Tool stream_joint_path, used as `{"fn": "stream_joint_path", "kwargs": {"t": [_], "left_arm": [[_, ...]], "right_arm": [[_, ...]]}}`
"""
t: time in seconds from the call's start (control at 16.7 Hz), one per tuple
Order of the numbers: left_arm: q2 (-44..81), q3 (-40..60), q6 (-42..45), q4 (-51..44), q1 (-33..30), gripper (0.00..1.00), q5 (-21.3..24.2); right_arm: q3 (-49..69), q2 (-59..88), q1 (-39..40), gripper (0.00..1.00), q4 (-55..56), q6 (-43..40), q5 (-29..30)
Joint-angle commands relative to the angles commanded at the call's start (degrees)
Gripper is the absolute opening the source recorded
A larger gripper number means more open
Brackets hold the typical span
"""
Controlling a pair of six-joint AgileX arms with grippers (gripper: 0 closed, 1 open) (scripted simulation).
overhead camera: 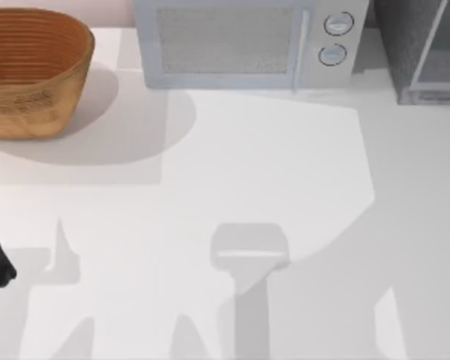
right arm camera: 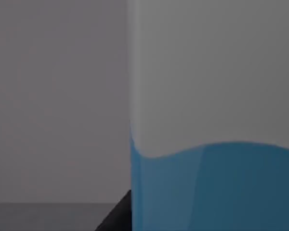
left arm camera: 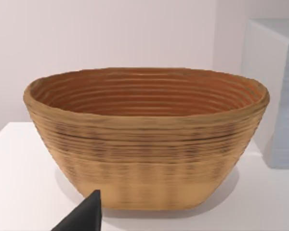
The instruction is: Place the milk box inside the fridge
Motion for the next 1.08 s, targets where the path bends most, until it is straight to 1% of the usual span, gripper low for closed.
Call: {"fn": "stream_joint_path", "kwargs": {"t": [0.72, 0.78, 1.08], "left_arm": [[0.0, 0.0, 0.0, 0.0, 0.0, 1.0, 0.0], [0.0, 0.0, 0.0, 0.0, 0.0, 1.0, 0.0], [0.0, 0.0, 0.0, 0.0, 0.0, 1.0, 0.0]], "right_arm": [[0.0, 0.0, 0.0, 0.98, 0.0, 0.0, 0.0], [0.0, 0.0, 0.0, 1.0, 0.0, 0.0, 0.0], [0.0, 0.0, 0.0, 1.0, 0.0, 0.0, 0.0]]}}
